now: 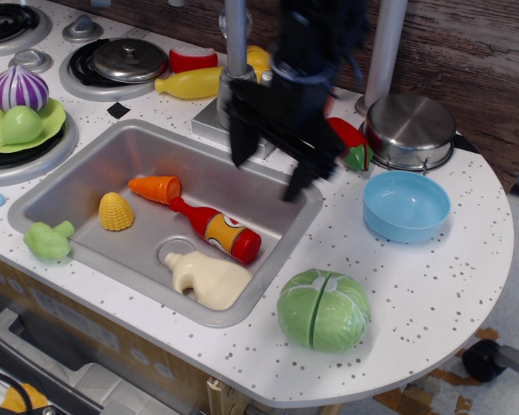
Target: Put broccoli in bowl
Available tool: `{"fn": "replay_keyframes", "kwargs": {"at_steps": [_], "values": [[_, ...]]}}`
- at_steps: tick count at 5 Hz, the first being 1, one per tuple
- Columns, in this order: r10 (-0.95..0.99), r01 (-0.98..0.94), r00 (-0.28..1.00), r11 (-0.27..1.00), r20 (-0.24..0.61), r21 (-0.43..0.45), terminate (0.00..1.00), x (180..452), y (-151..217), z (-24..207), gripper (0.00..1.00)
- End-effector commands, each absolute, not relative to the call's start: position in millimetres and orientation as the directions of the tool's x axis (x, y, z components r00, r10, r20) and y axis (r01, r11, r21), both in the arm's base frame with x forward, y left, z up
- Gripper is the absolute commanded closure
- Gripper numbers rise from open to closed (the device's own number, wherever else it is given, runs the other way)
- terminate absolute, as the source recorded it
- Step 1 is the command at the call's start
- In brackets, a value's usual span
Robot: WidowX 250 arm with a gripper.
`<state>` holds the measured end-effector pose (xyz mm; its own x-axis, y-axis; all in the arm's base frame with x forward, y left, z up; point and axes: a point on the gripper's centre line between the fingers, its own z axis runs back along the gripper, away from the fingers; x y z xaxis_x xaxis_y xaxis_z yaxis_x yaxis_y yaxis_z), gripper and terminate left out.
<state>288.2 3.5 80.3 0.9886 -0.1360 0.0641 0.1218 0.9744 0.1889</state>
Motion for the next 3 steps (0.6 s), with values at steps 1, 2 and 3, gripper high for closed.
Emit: {"fn": "replay_keyframes", "kwargs": {"at_steps": [1,2,3], "values": [[-0.132,0.108,0.985,0.974,0.109,0.199,0.0,261.5,74.1,93.5,0.0],[-0.083,0.055,0.992,0.965,0.099,0.255,0.0,240.3,100.9,90.7,0.0],[-0.05,0.018,0.991,0.967,0.122,0.255,0.0,225.7,121.5,80.1,0.0]]}}
